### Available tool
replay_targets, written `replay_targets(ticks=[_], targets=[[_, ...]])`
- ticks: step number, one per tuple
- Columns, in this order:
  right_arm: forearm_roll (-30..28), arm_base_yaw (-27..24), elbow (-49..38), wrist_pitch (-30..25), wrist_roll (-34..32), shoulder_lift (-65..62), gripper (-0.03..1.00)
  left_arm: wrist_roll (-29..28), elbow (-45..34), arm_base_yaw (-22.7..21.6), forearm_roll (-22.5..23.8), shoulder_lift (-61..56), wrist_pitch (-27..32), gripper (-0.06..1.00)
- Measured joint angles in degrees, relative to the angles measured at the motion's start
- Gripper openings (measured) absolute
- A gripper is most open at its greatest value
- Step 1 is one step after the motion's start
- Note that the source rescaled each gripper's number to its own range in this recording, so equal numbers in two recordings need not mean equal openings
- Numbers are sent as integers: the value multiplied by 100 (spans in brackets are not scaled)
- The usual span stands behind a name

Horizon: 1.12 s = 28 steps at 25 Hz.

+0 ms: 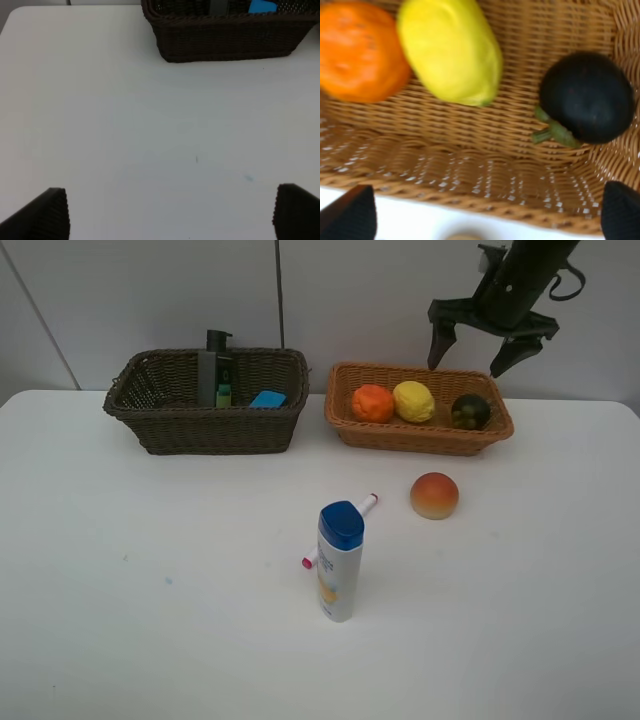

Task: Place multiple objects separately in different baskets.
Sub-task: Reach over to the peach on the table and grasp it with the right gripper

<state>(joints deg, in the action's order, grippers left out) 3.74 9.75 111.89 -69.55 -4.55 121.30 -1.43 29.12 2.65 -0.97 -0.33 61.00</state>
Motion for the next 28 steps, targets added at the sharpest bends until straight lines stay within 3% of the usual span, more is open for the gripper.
replay_targets(ticks=[9, 13, 17, 28], targets=[[-72, 608, -2451, -30, -39, -1038, 100, 0, 0, 0, 0, 0, 0, 100], [-84, 949, -3252, 619, -39, -1043, 100, 0, 0, 0, 0, 0, 0, 100], [-159, 1001, -3604, 1355, -39, -981, 100, 0, 0, 0, 0, 0, 0, 100], [-771, 1001, -3652, 2176, -4, -396, 100, 0, 0, 0, 0, 0, 0, 100]])
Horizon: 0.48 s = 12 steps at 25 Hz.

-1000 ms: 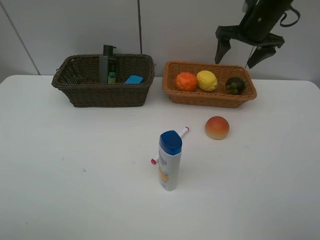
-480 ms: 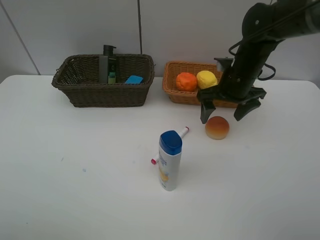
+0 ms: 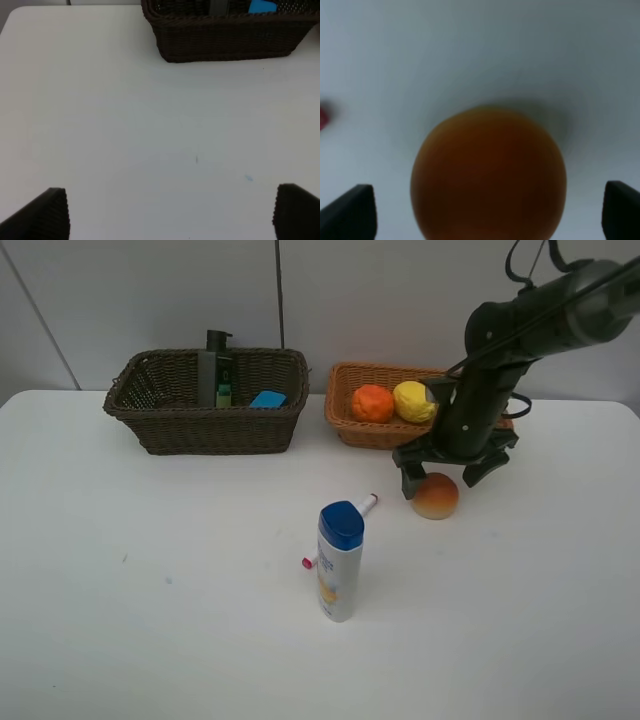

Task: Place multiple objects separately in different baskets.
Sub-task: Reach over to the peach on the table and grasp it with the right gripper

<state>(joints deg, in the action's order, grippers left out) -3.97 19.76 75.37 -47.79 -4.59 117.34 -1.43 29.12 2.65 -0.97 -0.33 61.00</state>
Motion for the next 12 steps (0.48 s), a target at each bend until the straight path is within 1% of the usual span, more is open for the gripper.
replay_targets(ticks=[5, 10, 12], targets=[[-71, 0, 0, 307, 7, 259, 100, 0, 0, 0, 0, 0, 0, 100], [-140, 0, 0, 438, 7, 485, 100, 0, 0, 0, 0, 0, 0, 100], [-145, 0, 0, 438, 7, 500, 96, 0, 0, 0, 0, 0, 0, 100]])
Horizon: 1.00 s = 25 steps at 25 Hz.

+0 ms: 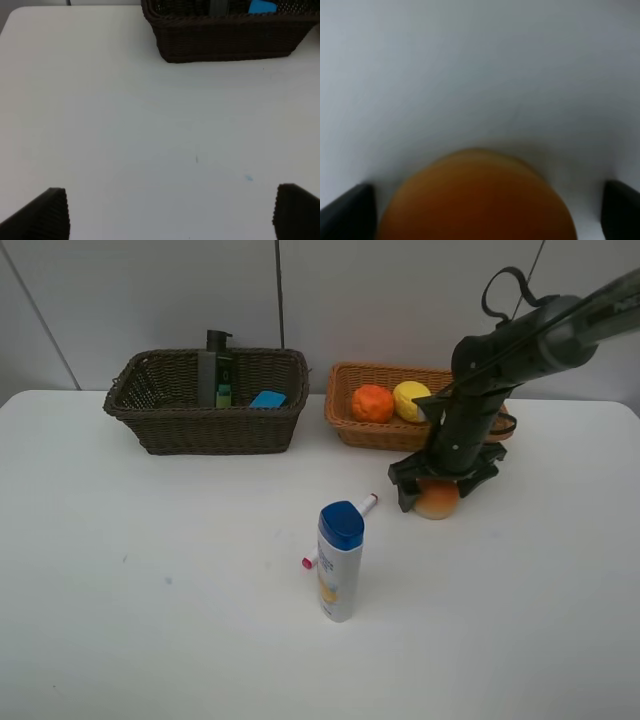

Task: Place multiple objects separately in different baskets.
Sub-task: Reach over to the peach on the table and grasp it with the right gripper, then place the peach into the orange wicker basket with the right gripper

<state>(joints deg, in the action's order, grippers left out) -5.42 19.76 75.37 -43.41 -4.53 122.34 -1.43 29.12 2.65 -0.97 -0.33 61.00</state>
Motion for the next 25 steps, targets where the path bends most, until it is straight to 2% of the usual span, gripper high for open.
replay_targets(ticks=[2, 4, 5, 9, 13, 19, 22, 25], targets=[[0, 0, 6, -8, 0, 12, 84, 0, 0, 0, 0, 0, 0, 100], [0, 0, 6, -13, 0, 12, 63, 0, 0, 0, 0, 0, 0, 100], [0, 0, 6, -33, 0, 12, 59, 0, 0, 0, 0, 0, 0, 100], [0, 0, 18, -200, 68, 12, 59, 0, 0, 0, 0, 0, 0, 100], [0, 0, 209, -662, 86, -94, 59, 0, 0, 0, 0, 0, 0, 100], [12, -112, 1170, -925, 92, -673, 59, 0, 0, 0, 0, 0, 0, 100], [12, -398, 1669, -843, 129, -633, 59, 0, 0, 0, 0, 0, 0, 100], [12, -739, 2034, -441, 129, -391, 59, 0, 0, 0, 0, 0, 0, 100]])
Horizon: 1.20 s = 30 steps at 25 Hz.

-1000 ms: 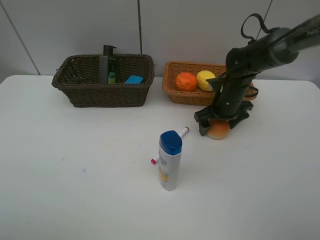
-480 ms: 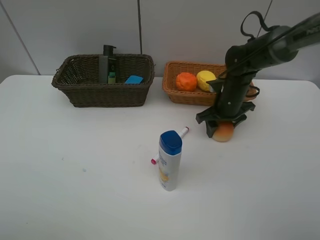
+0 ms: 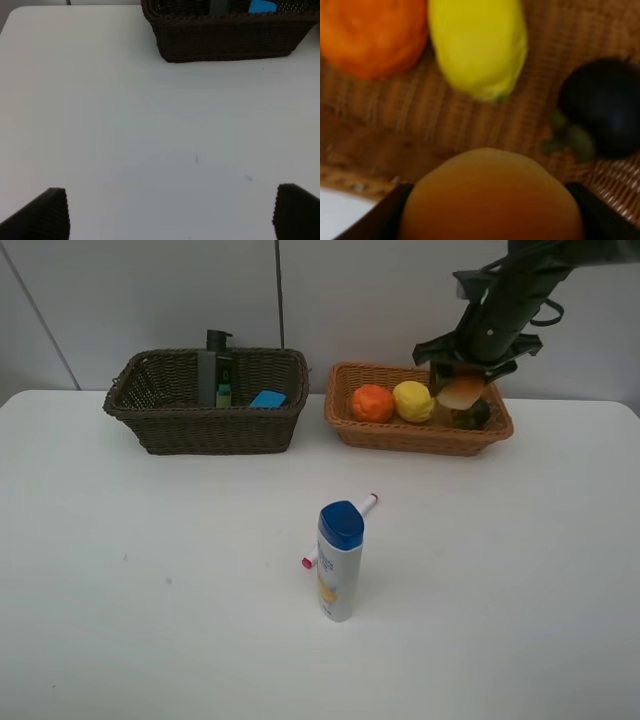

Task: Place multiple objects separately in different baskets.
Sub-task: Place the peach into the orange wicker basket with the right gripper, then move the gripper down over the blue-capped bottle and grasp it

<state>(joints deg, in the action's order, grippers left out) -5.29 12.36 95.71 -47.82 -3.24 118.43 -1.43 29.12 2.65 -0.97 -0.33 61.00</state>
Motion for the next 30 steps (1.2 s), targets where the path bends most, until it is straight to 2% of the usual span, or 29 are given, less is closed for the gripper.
replay_targets(ticks=[4, 9, 13, 16, 20, 27, 29, 30], targets=[[0, -302, 378, 322, 0, 474, 59, 0, 0, 0, 0, 0, 0, 100], [29, -349, 565, 920, -18, 708, 59, 0, 0, 0, 0, 0, 0, 100], [34, -349, 604, 1403, -84, 708, 89, 0, 0, 0, 0, 0, 0, 100], [34, -349, 604, 1339, -84, 708, 98, 0, 0, 0, 0, 0, 0, 100], [155, -339, 604, 783, -84, 670, 100, 0, 0, 0, 0, 0, 0, 100], [1071, -339, 604, -1290, -90, 134, 100, 0, 0, 0, 0, 0, 0, 100], [1185, -332, 604, -1930, -90, 17, 100, 0, 0, 0, 0, 0, 0, 100], [1199, -332, 604, -2054, -90, -18, 100, 0, 0, 0, 0, 0, 0, 100]])
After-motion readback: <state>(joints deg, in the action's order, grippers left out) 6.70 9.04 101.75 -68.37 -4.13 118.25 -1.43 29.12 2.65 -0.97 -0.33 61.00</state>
